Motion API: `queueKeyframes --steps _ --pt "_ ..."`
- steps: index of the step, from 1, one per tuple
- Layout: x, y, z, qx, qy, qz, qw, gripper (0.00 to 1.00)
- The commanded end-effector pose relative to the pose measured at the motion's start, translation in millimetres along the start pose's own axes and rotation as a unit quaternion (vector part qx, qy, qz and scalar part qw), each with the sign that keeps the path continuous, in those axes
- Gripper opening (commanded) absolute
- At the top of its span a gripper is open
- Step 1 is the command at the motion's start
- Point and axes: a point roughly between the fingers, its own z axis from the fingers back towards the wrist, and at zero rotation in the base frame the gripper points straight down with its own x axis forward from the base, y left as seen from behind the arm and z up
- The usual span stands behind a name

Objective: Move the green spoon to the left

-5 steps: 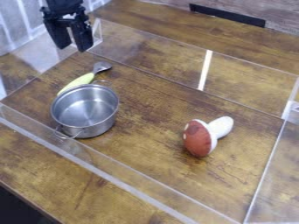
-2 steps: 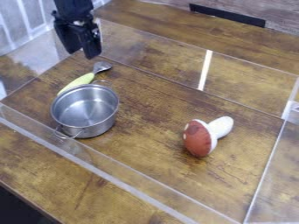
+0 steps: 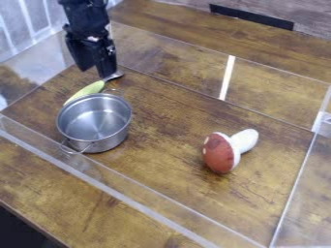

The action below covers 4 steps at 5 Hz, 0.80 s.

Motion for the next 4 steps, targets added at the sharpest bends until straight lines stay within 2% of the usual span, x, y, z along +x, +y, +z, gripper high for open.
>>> queueKeyframes --steps 1,3,4 --pt "-3.4 5 32.1 0.028 -0.038 0.005 0.9989 1.0" --pt "0.1 18 23.9 0.027 -0.039 0.007 0.9988 1.0" --pt "-2.3 22 15.6 0.028 -0.038 0.005 0.9989 1.0"
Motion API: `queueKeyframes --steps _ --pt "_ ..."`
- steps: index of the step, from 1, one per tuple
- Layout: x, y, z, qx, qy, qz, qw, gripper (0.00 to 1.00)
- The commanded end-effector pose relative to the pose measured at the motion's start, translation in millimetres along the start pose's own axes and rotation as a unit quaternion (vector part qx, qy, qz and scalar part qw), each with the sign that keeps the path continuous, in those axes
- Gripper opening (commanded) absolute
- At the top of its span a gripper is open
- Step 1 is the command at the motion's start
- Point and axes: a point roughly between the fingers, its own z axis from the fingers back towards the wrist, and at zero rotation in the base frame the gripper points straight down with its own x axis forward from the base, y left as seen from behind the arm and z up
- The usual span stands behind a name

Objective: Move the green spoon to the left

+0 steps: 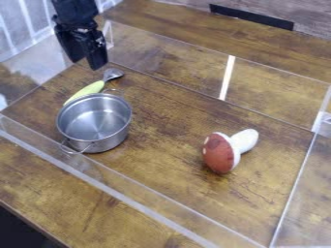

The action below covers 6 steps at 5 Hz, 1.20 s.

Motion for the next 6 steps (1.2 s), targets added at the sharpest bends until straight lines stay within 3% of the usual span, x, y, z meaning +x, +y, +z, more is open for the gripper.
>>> queueKeyframes --steps 1,3,5,6 --pt "1.6 11 16.9 0.02 -0.023 -0.002 0.9995 1.0" --pt "20.3 13 13.2 0.02 -0.023 -0.052 0.9982 1.0" --pt "32.0 18 41.9 0.038 -0.03 -0.046 0.9977 1.0" --pt "32.0 22 42.2 0.04 -0.029 -0.036 0.9981 1.0"
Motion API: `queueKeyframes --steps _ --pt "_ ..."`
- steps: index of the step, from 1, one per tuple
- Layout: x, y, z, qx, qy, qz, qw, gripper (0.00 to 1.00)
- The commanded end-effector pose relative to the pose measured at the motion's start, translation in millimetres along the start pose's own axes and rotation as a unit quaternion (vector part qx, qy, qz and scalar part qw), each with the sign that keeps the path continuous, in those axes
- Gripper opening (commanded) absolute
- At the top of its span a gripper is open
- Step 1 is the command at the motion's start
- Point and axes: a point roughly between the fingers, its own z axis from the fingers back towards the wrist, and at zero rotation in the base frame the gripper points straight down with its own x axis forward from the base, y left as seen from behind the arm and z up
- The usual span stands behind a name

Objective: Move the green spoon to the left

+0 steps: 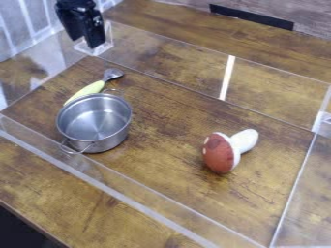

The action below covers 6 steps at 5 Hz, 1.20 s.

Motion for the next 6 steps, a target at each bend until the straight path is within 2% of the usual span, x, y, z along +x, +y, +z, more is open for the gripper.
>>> queueKeyframes --steps 1,2,4,6 --pt "4.0 0 15.5 0.014 -0.019 -0.01 0.9997 1.0" --pt "12.6 4 20.1 0.019 -0.017 0.005 0.9997 1.0" --pt "24.6 29 17.9 0.018 -0.012 0.004 0.9998 1.0" --pt "19.0 43 22.7 0.015 0.002 0.026 0.9996 1.0"
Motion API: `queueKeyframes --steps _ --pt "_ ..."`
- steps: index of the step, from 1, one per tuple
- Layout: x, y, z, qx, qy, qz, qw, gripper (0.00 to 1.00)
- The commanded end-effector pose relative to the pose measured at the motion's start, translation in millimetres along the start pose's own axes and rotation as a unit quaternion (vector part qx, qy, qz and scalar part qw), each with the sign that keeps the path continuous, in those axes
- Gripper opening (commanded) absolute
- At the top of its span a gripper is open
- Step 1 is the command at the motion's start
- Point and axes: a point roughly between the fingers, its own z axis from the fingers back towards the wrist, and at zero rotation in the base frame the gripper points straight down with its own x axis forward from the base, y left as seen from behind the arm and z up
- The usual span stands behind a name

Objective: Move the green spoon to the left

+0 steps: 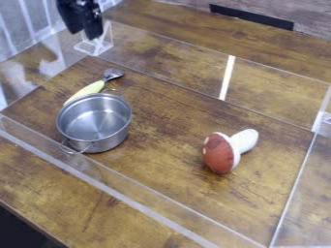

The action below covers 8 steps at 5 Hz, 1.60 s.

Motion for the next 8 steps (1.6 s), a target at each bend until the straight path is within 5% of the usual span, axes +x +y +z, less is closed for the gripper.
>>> queueKeyframes --steps 1,5,8 --pt "3.1 2 20.5 0.018 -0.017 0.001 0.9997 1.0" --pt "-11.7 2 1.3 -0.002 0.009 -0.057 0.9983 1.0" --pt "8.2 -27 -2.4 0.006 0.008 -0.017 0.9998 1.0"
